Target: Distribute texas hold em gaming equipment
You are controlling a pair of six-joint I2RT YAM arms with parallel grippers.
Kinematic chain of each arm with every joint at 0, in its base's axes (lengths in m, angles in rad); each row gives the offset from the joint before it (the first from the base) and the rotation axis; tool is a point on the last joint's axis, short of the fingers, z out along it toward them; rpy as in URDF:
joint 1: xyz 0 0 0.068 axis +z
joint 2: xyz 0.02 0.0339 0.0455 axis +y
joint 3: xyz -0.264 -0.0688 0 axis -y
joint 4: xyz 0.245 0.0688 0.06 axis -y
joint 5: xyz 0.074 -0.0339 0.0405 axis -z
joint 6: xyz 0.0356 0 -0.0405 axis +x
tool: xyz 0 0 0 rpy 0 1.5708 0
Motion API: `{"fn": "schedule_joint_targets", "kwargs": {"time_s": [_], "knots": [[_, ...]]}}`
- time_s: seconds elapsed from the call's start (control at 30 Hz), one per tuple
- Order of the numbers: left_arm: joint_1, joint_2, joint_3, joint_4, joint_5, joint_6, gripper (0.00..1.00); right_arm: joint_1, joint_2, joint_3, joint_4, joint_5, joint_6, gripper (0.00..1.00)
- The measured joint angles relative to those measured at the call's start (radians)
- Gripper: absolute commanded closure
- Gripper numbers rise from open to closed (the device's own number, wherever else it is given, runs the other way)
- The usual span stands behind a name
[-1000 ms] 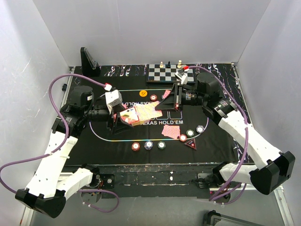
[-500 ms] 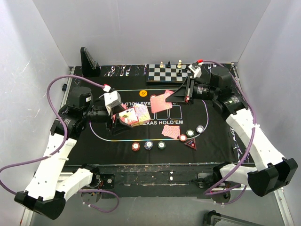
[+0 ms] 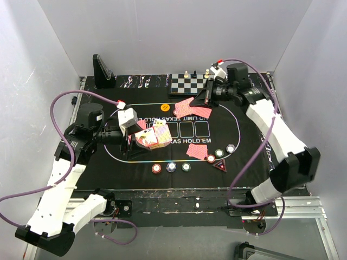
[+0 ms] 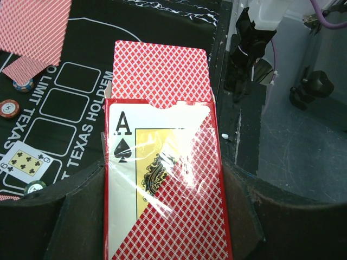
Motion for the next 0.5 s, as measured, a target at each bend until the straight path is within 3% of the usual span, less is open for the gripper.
{"fn": "schedule_joint_targets", "kwargs": {"time_s": [0.27, 0.5], "knots": [[0.000, -0.004, 0.000, -0.011, -0.002, -0.001, 1.00, 0.106, 0.299, 0.280, -0.225, 0.351, -0.234, 0.99], [0.003, -0.006, 0.002, -0.031, -0.005, -0.008, 1.00, 0.187, 0.366, 0.339, -0.253, 0.608, -0.370, 0.99]]}}
